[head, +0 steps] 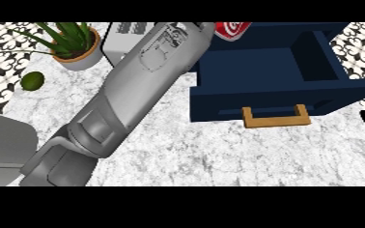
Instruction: Pick up the can, place it into the drawer and close the drawer
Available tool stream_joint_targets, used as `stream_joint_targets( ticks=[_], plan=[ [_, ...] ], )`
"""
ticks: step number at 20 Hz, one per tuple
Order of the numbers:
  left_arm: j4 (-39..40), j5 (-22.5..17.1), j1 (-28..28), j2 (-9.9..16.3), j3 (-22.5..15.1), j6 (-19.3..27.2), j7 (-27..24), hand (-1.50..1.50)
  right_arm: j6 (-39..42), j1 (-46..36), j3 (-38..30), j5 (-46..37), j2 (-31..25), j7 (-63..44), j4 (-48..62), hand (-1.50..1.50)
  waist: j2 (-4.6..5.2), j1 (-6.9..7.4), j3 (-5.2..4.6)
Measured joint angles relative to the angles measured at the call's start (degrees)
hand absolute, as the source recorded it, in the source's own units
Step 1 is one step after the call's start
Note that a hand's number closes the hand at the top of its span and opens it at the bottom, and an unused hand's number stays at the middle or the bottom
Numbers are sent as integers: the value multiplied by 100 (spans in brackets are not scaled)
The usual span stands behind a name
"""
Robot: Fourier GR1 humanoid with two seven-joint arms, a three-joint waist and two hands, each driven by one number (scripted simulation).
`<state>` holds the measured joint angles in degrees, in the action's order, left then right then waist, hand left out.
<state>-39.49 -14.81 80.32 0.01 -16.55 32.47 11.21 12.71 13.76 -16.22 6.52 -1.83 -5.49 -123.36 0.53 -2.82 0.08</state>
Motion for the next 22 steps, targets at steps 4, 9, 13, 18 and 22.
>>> stream_joint_targets(
  ticks=[4, 9, 13, 18, 22],
  plan=[
    [495, -230, 275, 0, -152, -26, -182, 150, -5, 47, 50, -39, 48, 21, -35, -150, 10, -44, 2],
    [945, -574, 410, -1, -378, -45, -423, 150, -72, -108, 102, -104, 36, -73, -28, -150, 33, -102, 3],
    [1213, -793, 448, -1, -613, 40, -638, 150, -86, -230, 105, -114, -14, -166, -1, -150, 46, -160, 4],
    [1413, -987, 393, -1, -953, 269, -866, 150, -174, -440, 212, -237, 31, -169, 118, -150, 66, -229, 6],
    [1525, -1130, 385, -1, -1235, 395, -955, 150, -207, -569, 274, -298, 26, -213, 174, -150, 84, -298, 8]
  ],
)
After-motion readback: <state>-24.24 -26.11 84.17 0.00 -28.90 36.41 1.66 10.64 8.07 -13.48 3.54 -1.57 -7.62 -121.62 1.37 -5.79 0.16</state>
